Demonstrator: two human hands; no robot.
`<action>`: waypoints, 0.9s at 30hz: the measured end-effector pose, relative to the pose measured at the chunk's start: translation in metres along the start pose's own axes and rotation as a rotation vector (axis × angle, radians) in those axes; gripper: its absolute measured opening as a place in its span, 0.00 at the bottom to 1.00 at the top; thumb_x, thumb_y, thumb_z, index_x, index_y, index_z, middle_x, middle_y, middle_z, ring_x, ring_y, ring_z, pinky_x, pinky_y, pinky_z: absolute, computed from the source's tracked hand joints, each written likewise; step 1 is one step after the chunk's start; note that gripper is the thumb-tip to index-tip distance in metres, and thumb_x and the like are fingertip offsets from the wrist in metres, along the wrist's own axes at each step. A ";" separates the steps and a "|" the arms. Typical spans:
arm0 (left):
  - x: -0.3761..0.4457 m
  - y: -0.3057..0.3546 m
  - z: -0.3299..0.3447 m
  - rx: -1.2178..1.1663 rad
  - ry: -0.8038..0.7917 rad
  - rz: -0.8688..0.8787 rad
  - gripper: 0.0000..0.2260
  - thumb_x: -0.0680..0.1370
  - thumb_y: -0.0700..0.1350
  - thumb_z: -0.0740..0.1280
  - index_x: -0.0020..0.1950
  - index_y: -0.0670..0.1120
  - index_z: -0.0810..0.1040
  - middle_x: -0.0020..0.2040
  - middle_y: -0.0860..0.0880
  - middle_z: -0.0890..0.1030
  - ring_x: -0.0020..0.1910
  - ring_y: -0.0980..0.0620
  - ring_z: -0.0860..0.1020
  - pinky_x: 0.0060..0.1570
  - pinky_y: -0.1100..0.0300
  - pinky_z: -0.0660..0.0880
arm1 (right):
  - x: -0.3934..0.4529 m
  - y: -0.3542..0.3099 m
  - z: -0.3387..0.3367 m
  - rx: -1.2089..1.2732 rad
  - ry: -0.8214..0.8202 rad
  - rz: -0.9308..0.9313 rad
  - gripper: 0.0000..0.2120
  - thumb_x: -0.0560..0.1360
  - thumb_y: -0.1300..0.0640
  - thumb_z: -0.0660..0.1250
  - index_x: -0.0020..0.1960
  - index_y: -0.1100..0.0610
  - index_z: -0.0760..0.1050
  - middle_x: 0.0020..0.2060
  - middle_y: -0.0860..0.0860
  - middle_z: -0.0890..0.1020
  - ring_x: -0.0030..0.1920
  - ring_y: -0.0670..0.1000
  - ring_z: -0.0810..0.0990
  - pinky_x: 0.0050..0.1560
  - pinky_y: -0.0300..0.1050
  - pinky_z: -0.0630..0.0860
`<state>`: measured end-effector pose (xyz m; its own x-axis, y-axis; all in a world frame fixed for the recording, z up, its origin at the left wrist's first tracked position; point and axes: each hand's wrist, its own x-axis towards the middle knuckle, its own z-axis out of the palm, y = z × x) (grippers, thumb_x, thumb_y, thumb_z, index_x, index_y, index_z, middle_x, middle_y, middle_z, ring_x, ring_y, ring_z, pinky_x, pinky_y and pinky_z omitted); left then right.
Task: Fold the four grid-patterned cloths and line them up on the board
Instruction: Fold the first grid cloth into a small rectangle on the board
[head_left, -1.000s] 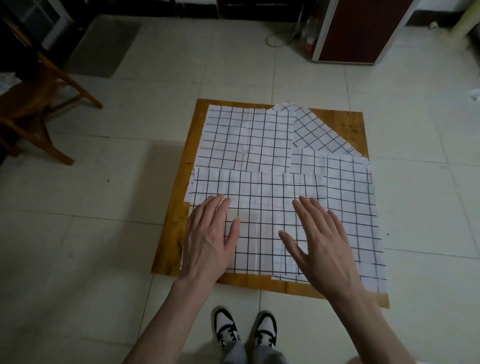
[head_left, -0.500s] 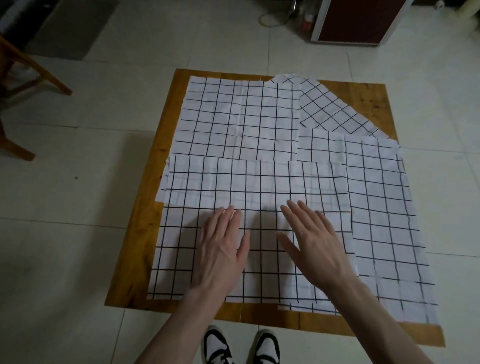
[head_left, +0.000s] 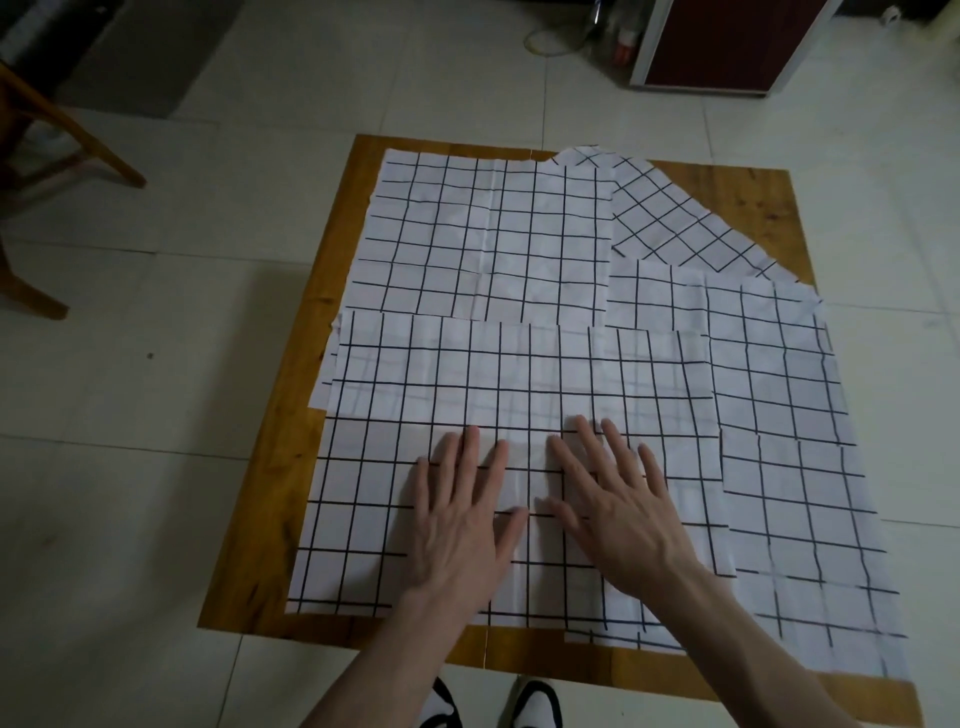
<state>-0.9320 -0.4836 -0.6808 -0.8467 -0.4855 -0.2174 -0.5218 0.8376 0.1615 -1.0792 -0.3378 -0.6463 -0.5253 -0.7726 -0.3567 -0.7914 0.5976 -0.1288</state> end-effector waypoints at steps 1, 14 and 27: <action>0.001 -0.001 -0.002 0.006 -0.009 -0.003 0.33 0.83 0.68 0.42 0.85 0.54 0.45 0.85 0.43 0.46 0.84 0.41 0.45 0.78 0.35 0.55 | -0.002 0.000 0.004 0.011 0.013 0.004 0.33 0.81 0.31 0.37 0.82 0.41 0.35 0.81 0.46 0.31 0.80 0.52 0.28 0.81 0.60 0.38; 0.009 0.001 -0.011 0.052 -0.009 0.039 0.34 0.83 0.67 0.42 0.85 0.50 0.50 0.85 0.42 0.49 0.84 0.41 0.47 0.79 0.35 0.52 | -0.036 -0.018 0.033 -0.030 0.165 -0.015 0.32 0.83 0.35 0.50 0.83 0.49 0.57 0.84 0.50 0.51 0.84 0.55 0.48 0.78 0.61 0.52; 0.013 -0.014 -0.014 0.012 0.009 0.236 0.28 0.85 0.59 0.47 0.85 0.55 0.49 0.86 0.49 0.47 0.84 0.47 0.45 0.81 0.38 0.49 | -0.007 0.003 0.020 0.116 0.185 -0.023 0.29 0.85 0.45 0.48 0.84 0.49 0.49 0.84 0.45 0.51 0.83 0.50 0.46 0.81 0.58 0.52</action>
<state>-0.9367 -0.5050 -0.6724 -0.9462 -0.2778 -0.1660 -0.3078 0.9311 0.1958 -1.0716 -0.3267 -0.6625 -0.5646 -0.8059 -0.1781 -0.7681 0.5920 -0.2439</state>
